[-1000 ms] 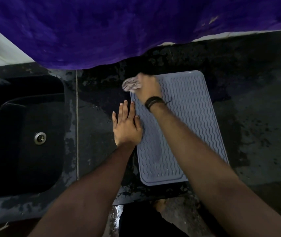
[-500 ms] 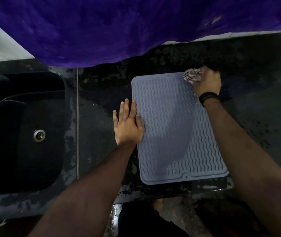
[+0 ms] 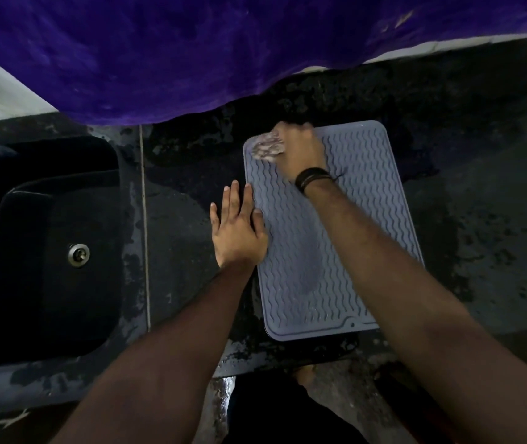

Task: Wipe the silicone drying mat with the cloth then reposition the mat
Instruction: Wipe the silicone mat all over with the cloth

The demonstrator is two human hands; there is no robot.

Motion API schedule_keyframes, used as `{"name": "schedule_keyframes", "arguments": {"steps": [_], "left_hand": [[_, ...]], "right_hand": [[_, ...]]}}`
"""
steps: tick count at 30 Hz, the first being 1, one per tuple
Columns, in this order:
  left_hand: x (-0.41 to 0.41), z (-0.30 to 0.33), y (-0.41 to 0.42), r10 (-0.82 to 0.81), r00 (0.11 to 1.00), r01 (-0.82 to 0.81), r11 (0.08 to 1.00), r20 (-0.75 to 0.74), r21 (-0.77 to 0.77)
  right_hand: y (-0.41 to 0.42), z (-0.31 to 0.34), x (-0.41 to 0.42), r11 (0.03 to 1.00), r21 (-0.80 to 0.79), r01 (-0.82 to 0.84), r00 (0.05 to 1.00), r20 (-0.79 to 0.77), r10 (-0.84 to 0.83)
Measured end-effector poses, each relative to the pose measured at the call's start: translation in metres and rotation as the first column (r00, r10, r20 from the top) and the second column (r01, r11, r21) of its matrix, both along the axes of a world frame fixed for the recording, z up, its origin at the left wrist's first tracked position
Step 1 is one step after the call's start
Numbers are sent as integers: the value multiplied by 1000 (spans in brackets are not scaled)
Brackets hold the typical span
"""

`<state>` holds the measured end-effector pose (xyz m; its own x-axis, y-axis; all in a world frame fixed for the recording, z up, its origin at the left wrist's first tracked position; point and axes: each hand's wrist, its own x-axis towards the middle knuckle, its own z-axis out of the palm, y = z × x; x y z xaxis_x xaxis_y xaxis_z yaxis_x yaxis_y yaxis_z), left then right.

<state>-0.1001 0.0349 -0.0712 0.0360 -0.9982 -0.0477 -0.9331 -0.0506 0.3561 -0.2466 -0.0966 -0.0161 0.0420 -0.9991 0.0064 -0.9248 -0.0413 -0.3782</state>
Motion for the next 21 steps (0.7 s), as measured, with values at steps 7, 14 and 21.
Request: {"name": "schedule_keyframes", "arguments": {"steps": [7, 14, 21], "left_hand": [[-1, 2, 0, 7, 1000, -7, 1000, -9, -2], [-1, 1, 0, 5, 1000, -6, 1000, -11, -7], [-1, 2, 0, 5, 1000, -5, 1000, 8, 0]], "right_hand": [[-6, -9, -139, 922, -31, 386, 921, -51, -387], [-11, 7, -91, 908, -30, 419, 908, 30, -418], [16, 4, 32, 997, 13, -75, 995, 70, 74]]}}
